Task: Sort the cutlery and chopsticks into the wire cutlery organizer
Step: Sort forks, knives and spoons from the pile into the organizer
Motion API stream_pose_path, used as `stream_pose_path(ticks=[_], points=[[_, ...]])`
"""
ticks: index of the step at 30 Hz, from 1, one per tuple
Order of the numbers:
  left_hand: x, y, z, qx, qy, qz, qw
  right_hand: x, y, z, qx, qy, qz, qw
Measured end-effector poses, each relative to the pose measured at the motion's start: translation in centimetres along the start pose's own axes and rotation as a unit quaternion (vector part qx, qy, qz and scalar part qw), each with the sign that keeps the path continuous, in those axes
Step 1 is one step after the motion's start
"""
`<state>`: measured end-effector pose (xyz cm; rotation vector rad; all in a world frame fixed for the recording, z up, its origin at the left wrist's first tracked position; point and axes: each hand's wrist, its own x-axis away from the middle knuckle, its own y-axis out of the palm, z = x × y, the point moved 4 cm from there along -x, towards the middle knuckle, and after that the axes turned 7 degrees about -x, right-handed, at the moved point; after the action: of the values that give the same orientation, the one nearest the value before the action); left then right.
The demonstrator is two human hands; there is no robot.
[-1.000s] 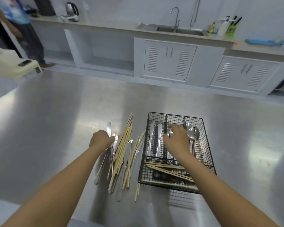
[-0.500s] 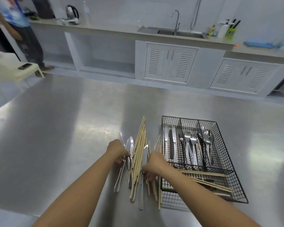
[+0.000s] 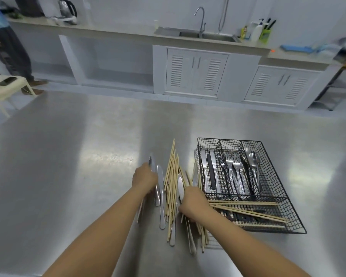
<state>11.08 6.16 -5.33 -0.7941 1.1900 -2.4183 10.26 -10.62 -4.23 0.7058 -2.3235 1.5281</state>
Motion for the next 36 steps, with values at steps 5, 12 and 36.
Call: stream_pose_path(ticks=[5, 12, 36], points=[[-0.2, -0.2, -0.3, 0.03, 0.0, 0.041, 0.999, -0.1, -0.3, 0.9, -0.112, 0.032, 0.018, 0.993], [0.0, 0.5, -0.7, -0.044, 0.035, 0.035, 0.998, -0.9, -1.8, 2.1, -0.26, 0.111, 0.058, 0.958], [1.0, -0.6, -1.7, 0.046, -0.019, -0.048, 0.998, -0.4, -0.7, 1.2, -0.056, 0.06, 0.093, 0.992]])
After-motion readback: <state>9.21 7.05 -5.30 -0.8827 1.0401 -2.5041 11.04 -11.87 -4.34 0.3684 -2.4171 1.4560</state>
